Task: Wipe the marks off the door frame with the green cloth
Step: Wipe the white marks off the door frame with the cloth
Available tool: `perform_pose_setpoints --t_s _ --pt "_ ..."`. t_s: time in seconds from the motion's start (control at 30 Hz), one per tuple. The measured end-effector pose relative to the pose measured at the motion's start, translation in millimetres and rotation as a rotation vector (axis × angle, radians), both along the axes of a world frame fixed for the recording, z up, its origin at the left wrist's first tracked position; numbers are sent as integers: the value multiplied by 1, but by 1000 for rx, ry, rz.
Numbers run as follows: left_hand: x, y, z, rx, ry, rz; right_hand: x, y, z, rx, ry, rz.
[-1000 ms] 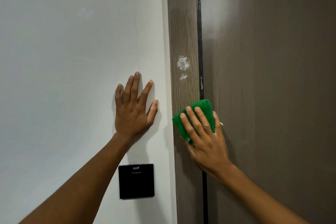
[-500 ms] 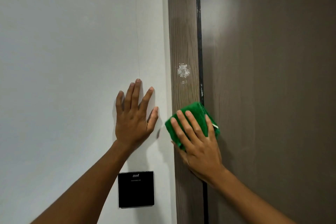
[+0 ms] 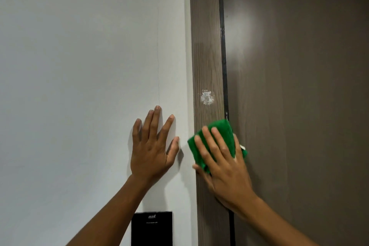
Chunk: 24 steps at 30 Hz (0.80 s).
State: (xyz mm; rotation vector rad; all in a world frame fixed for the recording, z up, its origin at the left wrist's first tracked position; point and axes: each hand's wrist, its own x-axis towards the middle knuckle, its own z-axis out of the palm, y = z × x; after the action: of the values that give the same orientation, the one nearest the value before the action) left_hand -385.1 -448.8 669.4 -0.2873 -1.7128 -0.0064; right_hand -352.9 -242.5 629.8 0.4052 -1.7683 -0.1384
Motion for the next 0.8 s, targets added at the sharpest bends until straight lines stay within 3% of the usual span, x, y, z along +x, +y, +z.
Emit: perform_pose_setpoints --t_s 0.07,0.33,0.43,0.6,0.8 --pt "0 0 0 5 -4 4 -2 14 -9 44 24 -15" --pt "-1 1 0 7 -20 18 -5 -13 92 -408 26 98" --pt "0 0 -1 -1 -29 23 -4 -18 67 -369 19 86" --pt "-1 -1 -2 -5 -37 27 -5 3 -4 -52 36 3" --pt "-2 0 -1 -2 -26 21 -10 -7 89 -360 52 91"
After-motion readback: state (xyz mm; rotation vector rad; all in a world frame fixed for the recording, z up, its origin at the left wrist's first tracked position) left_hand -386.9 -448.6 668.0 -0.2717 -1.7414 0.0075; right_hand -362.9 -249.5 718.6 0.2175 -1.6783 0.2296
